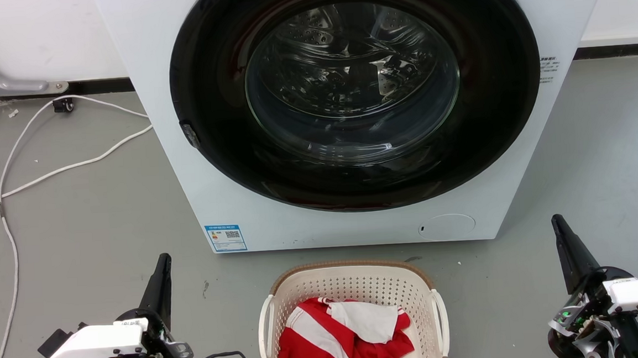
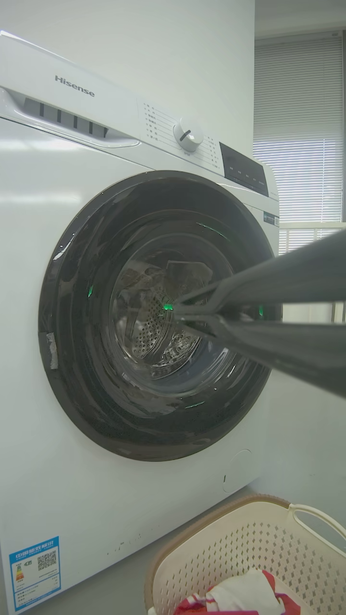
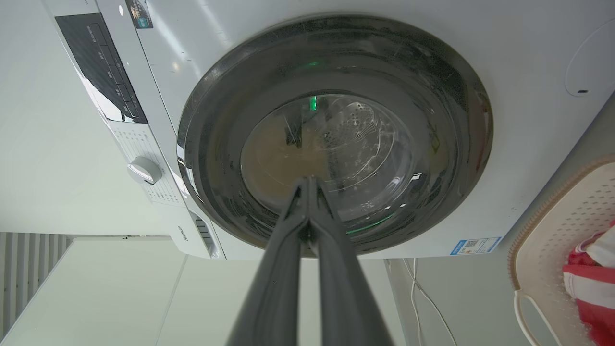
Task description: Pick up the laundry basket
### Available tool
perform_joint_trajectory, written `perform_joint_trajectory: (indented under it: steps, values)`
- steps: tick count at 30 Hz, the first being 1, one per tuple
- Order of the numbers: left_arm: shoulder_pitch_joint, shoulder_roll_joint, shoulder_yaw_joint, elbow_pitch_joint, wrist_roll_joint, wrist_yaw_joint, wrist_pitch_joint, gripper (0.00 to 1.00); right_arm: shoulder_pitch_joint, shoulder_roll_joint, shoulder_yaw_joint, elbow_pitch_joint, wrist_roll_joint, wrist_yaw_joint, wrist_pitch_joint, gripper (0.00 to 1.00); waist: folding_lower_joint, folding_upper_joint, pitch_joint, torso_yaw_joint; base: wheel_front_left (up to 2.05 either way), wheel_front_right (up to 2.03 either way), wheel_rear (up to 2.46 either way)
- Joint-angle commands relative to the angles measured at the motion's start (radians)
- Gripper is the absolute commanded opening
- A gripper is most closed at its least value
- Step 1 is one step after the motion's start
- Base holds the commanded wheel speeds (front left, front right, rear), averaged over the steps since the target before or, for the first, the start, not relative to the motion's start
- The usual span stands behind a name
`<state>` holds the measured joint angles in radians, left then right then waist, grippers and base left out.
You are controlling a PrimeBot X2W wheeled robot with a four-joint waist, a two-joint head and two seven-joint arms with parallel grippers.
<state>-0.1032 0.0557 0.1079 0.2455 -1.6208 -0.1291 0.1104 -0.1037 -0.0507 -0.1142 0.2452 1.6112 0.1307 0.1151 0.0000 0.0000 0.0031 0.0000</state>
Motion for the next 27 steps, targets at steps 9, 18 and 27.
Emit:
perform_joint_trajectory:
  steps: [9,18,27]
  values:
    - [-0.011,-0.002,0.004,0.001,0.007,-0.004,0.002,0.00,-0.010,0.000,-0.001,0.001,0.002,0.000,0.002,0.00,0.0000,0.0000,0.000,0.000,0.00,0.00,0.00]
    - [0.011,-0.005,-0.001,0.015,0.000,0.001,0.000,1.00,0.012,0.002,0.002,0.016,-0.001,0.000,-0.001,1.00,0.0001,0.0000,0.000,0.000,0.00,0.00,0.00]
    - [0.049,-0.009,-0.015,0.014,0.022,0.001,-0.033,1.00,0.045,0.003,0.024,0.019,-0.018,0.000,-0.035,1.00,0.0000,0.0000,0.001,-0.001,0.00,0.00,0.00]
